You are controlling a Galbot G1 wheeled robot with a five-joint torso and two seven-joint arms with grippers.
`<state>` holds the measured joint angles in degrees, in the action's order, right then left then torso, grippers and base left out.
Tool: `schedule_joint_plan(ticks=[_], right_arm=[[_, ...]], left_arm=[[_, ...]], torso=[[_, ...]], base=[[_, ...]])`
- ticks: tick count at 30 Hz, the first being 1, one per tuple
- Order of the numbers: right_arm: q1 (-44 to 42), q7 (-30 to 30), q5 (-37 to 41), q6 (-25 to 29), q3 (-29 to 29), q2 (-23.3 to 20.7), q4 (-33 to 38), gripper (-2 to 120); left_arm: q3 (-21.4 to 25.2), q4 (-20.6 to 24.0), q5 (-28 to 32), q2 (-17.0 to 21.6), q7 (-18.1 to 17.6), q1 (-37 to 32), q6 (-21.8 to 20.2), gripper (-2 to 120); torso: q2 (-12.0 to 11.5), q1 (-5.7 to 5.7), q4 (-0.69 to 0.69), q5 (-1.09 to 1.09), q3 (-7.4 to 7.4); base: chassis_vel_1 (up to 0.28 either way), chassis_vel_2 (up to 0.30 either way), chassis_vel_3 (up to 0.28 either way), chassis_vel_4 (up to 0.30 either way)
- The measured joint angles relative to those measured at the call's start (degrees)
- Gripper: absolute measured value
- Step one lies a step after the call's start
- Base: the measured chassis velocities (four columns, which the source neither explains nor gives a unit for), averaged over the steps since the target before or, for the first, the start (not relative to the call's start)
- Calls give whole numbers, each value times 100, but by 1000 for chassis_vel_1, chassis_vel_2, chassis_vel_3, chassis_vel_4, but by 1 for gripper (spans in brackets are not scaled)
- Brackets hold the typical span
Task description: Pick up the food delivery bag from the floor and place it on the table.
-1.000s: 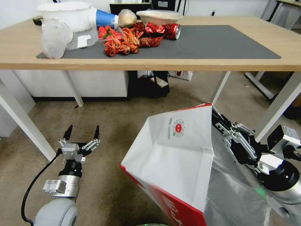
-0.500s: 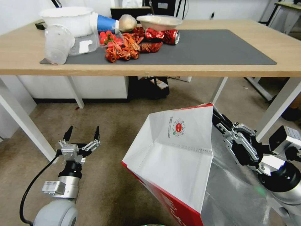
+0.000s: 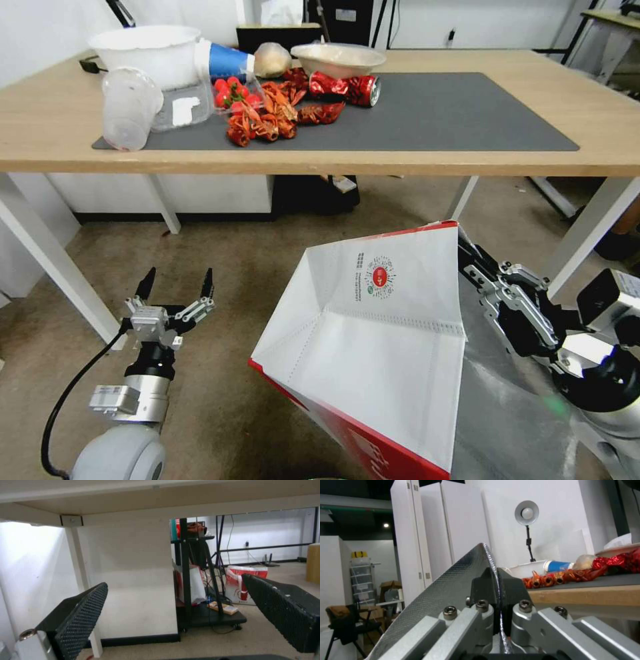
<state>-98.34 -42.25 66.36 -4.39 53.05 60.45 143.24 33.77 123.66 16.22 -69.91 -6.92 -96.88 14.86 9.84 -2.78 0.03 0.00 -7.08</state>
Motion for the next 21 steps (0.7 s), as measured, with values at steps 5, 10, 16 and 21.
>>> schedule_joint_plan(ticks=[5,10,16,21], right_arm=[[4,-22,12,-1,6,-2,0,0],[4,-83,19,-8,11,-8,0,0],[-2,-117,18,-12,1,16,0,0],[-12,-156,9,-15,-22,52,0,0]], left_arm=[[2,17,-14,-6,0,-14,-3,100],[12,37,-25,-10,-1,-31,-8,100],[12,61,-101,-18,-76,-59,-82,100],[13,104,-133,-12,-129,-95,-157,100]], torso=[[100,-27,0,0,-71],[205,-48,0,1,-155],[295,-66,0,0,-229],[392,-88,0,0,-301]], base=[[0,0,0,0],[0,0,0,0],[0,0,0,0],[0,0,0,0]])
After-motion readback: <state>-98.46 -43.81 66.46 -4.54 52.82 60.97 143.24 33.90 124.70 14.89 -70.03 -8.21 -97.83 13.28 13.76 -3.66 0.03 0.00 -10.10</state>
